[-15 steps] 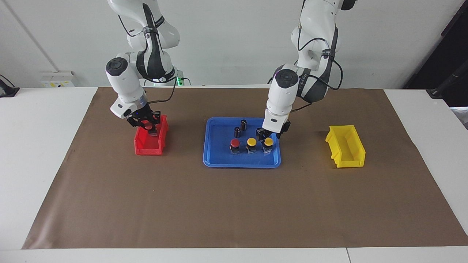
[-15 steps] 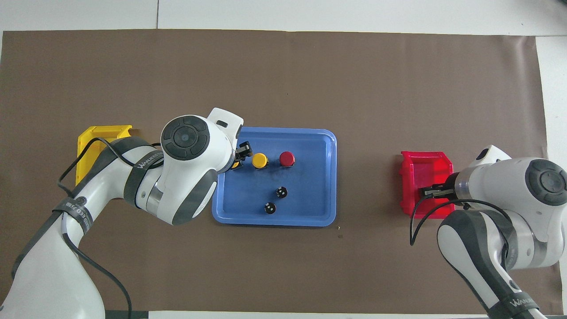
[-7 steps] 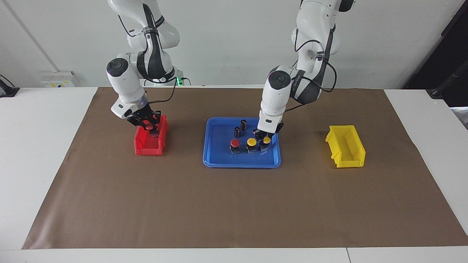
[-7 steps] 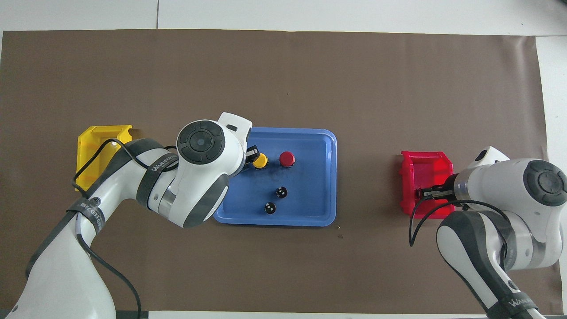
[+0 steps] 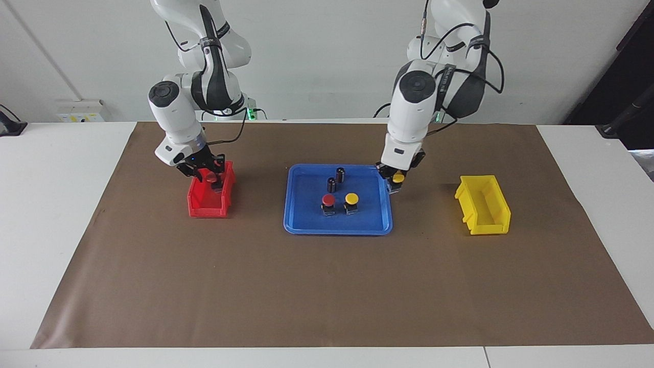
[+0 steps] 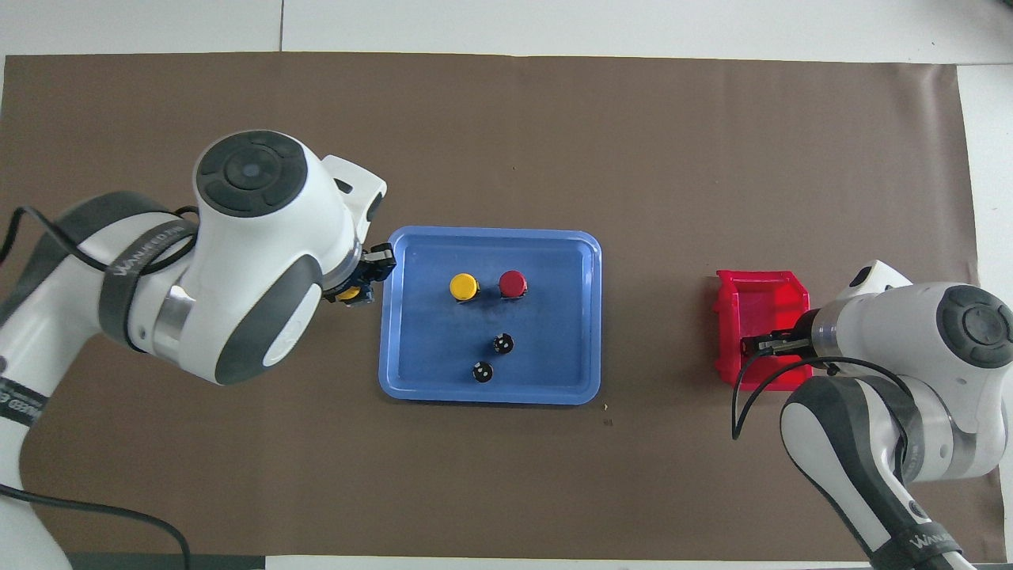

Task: Sort red and yellow buttons by color
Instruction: 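Carry the yellow button into the yellow bin with the left gripper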

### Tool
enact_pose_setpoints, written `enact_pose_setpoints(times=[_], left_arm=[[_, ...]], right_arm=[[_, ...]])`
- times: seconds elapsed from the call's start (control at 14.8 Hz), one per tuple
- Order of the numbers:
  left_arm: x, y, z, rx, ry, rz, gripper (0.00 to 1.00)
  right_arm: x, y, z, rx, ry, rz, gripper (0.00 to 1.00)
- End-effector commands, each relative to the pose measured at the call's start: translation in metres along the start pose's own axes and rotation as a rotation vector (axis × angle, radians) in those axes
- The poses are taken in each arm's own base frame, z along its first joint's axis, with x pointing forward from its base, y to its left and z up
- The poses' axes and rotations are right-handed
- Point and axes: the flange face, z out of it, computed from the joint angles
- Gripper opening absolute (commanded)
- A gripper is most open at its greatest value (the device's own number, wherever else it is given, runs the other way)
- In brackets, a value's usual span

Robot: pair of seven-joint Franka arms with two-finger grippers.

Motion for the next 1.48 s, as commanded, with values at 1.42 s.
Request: enact_pose_setpoints(times=[1.42], left_arm=[[0.046, -0.231, 0.126, -0.067, 0.092, 0.153, 0.29]], right_arm=[[0.167, -0.351, -0.041, -0.013, 0.095, 0.227, 0.72]])
